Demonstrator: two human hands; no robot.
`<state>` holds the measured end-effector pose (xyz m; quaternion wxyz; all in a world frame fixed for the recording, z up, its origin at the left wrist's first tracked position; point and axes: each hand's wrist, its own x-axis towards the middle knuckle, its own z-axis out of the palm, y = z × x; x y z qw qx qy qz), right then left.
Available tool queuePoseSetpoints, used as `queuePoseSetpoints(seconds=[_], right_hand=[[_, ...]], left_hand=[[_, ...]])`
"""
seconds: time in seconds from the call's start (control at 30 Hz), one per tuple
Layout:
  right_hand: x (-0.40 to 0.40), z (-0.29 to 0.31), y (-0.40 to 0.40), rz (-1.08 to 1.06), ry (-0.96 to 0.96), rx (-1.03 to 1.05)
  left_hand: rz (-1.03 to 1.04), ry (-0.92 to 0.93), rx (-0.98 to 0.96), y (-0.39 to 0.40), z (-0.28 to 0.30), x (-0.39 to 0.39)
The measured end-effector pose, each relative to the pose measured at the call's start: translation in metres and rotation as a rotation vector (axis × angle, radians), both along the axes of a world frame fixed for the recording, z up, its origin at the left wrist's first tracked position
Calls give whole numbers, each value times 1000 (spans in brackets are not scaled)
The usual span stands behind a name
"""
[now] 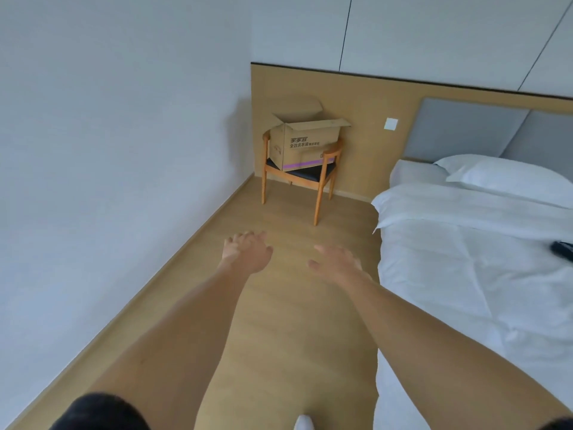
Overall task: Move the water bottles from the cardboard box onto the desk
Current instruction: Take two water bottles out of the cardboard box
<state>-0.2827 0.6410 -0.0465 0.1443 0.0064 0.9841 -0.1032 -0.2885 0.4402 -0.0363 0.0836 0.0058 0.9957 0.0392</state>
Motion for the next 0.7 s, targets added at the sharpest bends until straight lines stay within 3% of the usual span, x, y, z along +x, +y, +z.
queuePoseSetpoints(seconds=[0.27, 0.5, 0.7], right_hand=[[-139, -20, 34, -55, -14, -66], [-276, 1, 87, -65, 9, -85], [-351, -4, 126, -102, 20, -109]], left_hand=[[-76, 0, -27, 40, -4, -147], [-48, 45, 33, 80, 22, -287], [-87, 25, 72, 123, 16, -385]])
